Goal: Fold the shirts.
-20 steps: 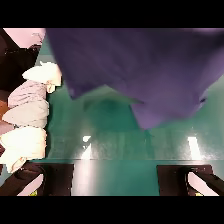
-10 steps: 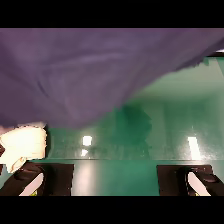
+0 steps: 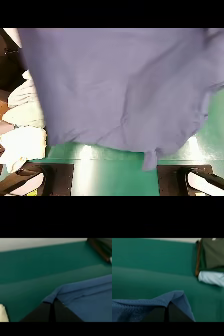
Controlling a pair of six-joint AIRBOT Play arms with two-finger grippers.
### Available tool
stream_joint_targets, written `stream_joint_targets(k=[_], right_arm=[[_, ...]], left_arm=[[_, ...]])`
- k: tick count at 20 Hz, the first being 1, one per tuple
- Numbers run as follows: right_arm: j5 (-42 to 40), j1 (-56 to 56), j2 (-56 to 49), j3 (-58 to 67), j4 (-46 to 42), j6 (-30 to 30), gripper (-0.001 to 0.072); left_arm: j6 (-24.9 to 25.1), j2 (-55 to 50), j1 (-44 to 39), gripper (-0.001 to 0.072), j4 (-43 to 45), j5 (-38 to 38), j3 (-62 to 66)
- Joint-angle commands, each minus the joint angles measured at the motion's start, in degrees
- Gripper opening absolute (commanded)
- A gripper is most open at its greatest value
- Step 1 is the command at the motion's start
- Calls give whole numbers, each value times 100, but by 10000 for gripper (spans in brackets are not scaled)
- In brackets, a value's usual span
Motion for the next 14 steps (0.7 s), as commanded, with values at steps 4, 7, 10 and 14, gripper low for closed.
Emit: stream_joint_targets(k=[4, 7, 10, 14], right_arm=[[-717, 387, -1716, -1080, 9, 4, 12], [-1032, 474, -2328, -935, 81, 7, 13], [-1027, 474, -2763, -599, 111, 28, 48], [-927, 404, -2881, -160, 166, 219, 448]], left_arm=[[-48, -1974, 4, 21, 203, -149, -866], [-50, -2575, 4, 22, 199, 195, -866], [-52, -2771, 4, 22, 267, 501, -863], [-55, -2767, 83, 411, 411, 164, -710]])
